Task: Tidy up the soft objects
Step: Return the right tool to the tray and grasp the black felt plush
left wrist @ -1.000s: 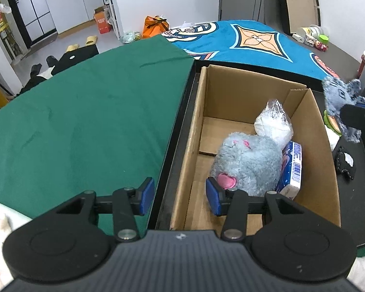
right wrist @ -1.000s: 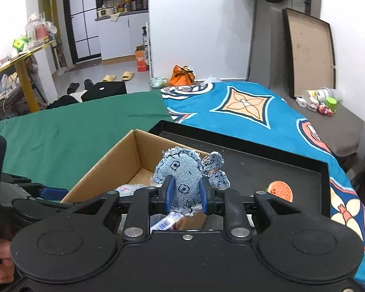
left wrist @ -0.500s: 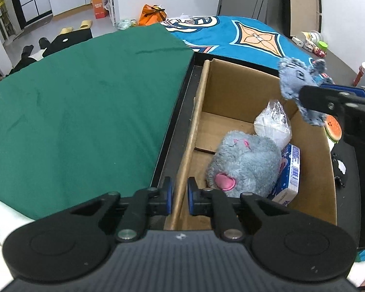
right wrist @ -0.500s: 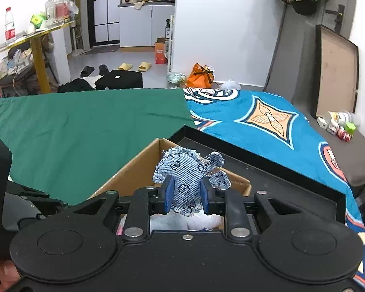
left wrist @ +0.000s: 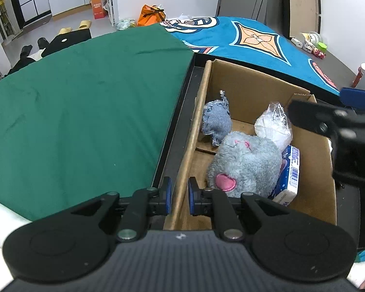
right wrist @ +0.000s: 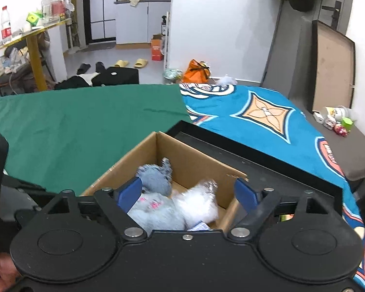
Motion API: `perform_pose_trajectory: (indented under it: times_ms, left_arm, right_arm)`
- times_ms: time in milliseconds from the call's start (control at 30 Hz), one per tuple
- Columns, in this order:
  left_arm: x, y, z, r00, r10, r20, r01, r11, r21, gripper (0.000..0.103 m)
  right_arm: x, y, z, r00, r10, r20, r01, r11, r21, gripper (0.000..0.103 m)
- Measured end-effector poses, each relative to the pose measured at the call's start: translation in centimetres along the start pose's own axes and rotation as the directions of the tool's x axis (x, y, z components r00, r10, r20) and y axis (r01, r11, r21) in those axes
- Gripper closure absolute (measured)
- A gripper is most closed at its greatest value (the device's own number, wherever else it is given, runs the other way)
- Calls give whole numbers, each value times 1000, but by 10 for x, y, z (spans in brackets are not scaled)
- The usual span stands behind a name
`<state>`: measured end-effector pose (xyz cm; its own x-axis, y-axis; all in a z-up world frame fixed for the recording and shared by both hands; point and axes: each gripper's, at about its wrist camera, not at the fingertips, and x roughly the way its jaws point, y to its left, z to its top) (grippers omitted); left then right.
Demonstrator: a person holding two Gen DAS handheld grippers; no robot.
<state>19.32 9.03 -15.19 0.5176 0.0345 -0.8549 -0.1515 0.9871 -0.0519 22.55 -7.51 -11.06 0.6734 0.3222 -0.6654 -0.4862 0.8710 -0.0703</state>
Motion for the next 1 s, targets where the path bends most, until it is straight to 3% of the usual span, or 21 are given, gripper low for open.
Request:
perform_pose_trajectory:
  times_ms: [133, 267, 433, 500, 767, 1000]
  left_arm:
    - [-3, -1, 1, 1000, 12, 4, -12, 1000, 5, 87]
    - [-6, -2, 1, 1000, 14, 11, -14, 1000, 13, 85]
    - [-10, -7, 2, 999, 39, 22, -40, 999, 37, 73]
    - [-12, -11, 2, 998, 52, 32, -53, 997, 48, 63]
    - [-14, -25, 3, 995, 102, 24, -103, 991, 90, 51]
    - [-17, -35, 3, 991, 135, 18, -136, 984, 116, 44]
  right_arm:
    - [-3, -5, -5, 1000, -18, -20, 18, 1000, 10, 18]
    - [-6, -20, -10, 999, 19, -43, -15, 997, 82, 18]
    - [-16, -34, -24, 999, 9, -49, -4, 995, 104, 18]
    - [-22, -41, -32, 999, 16, -37, -12, 994, 111, 17]
    - [-38, -67, -57, 1000, 5, -1, -5, 993, 121, 16]
    - [-35, -90, -71, 999, 43, -25, -38, 984, 176, 13]
